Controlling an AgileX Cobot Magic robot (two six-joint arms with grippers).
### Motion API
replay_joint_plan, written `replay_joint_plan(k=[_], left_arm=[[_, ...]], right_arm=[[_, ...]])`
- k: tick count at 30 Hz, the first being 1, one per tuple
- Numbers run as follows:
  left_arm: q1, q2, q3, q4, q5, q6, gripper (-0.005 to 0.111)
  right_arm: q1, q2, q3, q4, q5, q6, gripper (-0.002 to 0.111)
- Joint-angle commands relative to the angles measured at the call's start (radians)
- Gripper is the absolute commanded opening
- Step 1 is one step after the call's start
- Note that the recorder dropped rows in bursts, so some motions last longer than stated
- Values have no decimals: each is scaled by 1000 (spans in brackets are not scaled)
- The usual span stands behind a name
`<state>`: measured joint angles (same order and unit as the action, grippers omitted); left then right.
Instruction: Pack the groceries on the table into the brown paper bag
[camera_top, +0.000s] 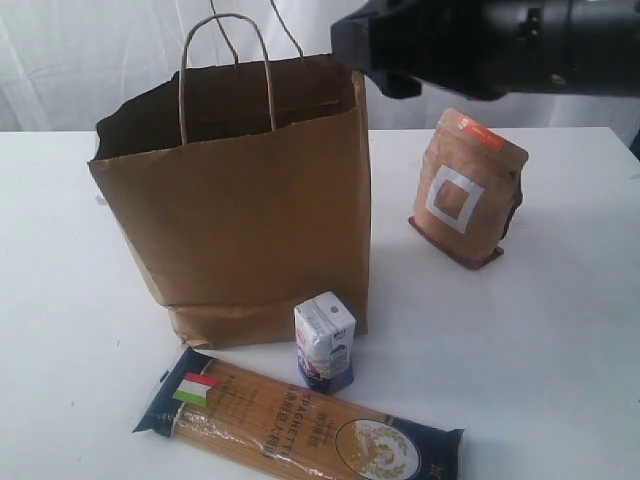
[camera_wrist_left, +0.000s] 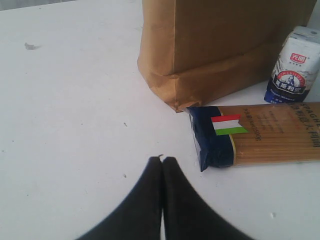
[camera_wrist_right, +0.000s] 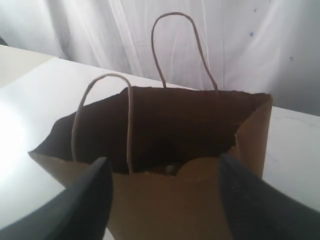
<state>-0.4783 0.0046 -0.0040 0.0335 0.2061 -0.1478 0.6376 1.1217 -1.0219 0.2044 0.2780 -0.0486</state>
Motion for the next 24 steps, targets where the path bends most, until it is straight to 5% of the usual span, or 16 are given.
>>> replay_joint_plan(k=[1, 13, 24], left_arm=[[2, -5, 4, -1, -3, -9, 0], [2, -5, 4, -1, -3, -9, 0], [2, -5, 4, -1, -3, -9, 0]], right_arm=[[2, -146, 124, -34, 8, -2, 58], [2, -548, 498, -233, 36, 26, 58], [2, -726, 540, -452, 72, 26, 58]])
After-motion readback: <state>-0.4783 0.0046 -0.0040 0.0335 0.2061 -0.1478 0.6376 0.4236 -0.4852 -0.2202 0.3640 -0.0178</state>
